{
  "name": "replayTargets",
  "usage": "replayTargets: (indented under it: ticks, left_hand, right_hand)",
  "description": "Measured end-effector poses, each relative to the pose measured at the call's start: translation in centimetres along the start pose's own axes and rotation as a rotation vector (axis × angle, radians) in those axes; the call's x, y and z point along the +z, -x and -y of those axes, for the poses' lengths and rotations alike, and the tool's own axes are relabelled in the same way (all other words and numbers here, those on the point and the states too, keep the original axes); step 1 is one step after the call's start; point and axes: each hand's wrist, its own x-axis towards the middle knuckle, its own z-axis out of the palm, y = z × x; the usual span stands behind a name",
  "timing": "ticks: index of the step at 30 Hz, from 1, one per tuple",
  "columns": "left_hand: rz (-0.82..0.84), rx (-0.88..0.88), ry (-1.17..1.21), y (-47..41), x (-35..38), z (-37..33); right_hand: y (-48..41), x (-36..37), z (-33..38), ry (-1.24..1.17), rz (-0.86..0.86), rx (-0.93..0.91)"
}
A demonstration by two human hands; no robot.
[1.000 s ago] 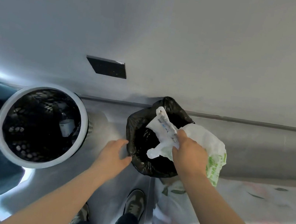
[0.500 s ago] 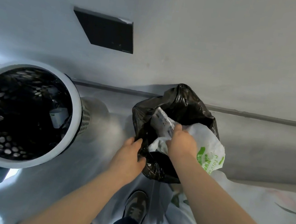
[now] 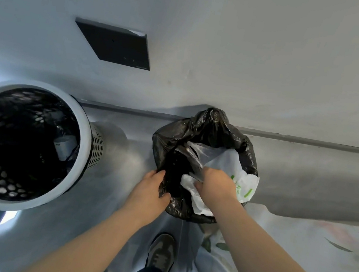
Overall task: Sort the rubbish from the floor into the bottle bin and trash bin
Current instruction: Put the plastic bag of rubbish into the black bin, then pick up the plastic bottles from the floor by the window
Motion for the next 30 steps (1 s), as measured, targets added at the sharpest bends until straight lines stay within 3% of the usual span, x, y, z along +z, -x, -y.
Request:
replayTargets:
  ticks: [6, 14, 21, 30]
  left_hand:
    - [-0.013, -0.046, -0.009, 1.9, -1.3, -0.3]
    - [0.039, 0.005, -0.216, 9.4, -7.5, -3.3]
    - [0.057, 0.008, -0.447, 22.0, -15.3, -5.4]
    - [-0.108, -0.056, -0.351, 39.7, -22.5, -6.7]
  right_hand:
    - [2.8, -0.7, -0.5, -0.097, -0.078, -0.033]
    - [12.5, -5.1, 1.7, 0.006, -0.093, -0.172]
    - [24.8, -11.7, 5.8, -0.028, -0.091, -0.196]
    - [39.9, -19.3, 14.1, 0.060, -0.142, -0.413]
